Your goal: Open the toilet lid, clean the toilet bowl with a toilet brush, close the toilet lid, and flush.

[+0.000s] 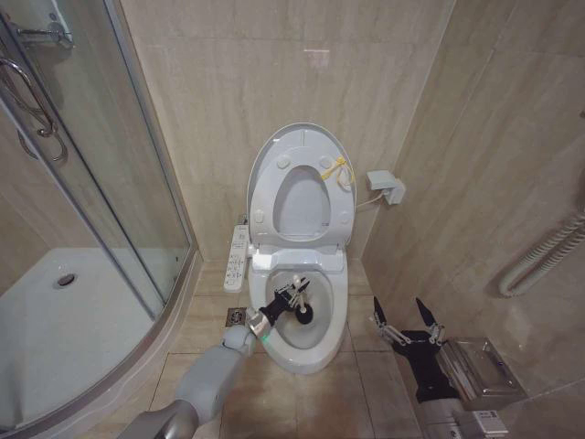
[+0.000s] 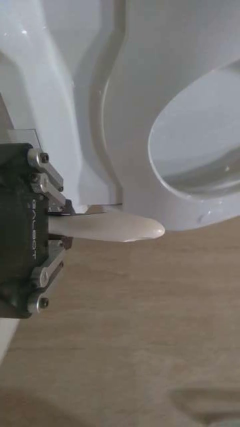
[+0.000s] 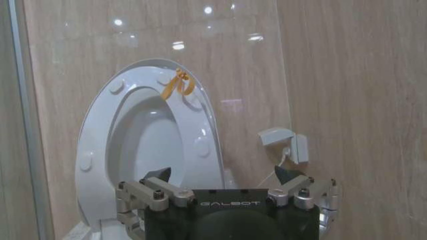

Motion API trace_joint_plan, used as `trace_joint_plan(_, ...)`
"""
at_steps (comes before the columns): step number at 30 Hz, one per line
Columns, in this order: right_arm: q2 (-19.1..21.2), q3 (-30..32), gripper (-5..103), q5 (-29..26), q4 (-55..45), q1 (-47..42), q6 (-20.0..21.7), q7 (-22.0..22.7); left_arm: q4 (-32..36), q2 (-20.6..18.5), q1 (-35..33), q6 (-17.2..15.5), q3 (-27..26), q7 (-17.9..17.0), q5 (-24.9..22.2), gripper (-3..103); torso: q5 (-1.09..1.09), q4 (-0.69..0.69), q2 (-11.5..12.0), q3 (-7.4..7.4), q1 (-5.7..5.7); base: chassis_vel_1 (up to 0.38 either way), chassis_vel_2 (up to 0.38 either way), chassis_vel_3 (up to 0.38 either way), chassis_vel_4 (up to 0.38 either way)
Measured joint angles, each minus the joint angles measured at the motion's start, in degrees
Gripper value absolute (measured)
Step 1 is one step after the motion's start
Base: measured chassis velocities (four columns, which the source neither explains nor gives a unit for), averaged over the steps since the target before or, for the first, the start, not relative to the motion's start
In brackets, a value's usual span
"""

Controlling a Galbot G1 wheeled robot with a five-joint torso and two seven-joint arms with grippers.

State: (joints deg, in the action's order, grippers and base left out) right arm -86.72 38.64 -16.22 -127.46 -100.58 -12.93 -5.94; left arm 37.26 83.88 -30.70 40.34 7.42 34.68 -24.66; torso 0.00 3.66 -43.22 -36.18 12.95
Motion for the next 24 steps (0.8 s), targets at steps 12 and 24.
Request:
trace_joint_plan(12, 0.0, 0.0, 100, 0.0, 0.0, 0.0, 0.0, 0.0, -2.94, 3.75, 2.5, 0.12, -0.13, -6.58, -7.67, 18, 0.0, 0.04, 0.0, 0.0, 0.0, 0.0, 0.0, 0.0, 0.0)
trace_joint_plan(24, 0.0, 0.0, 100, 0.0, 0.0, 0.0, 0.0, 0.0, -2.68, 1.19, 1.3, 1.8, -1.1, -0.78, 1.51, 18, 0.0, 0.01, 0.0, 0.0, 0.0, 0.0, 0.0, 0.0, 0.0)
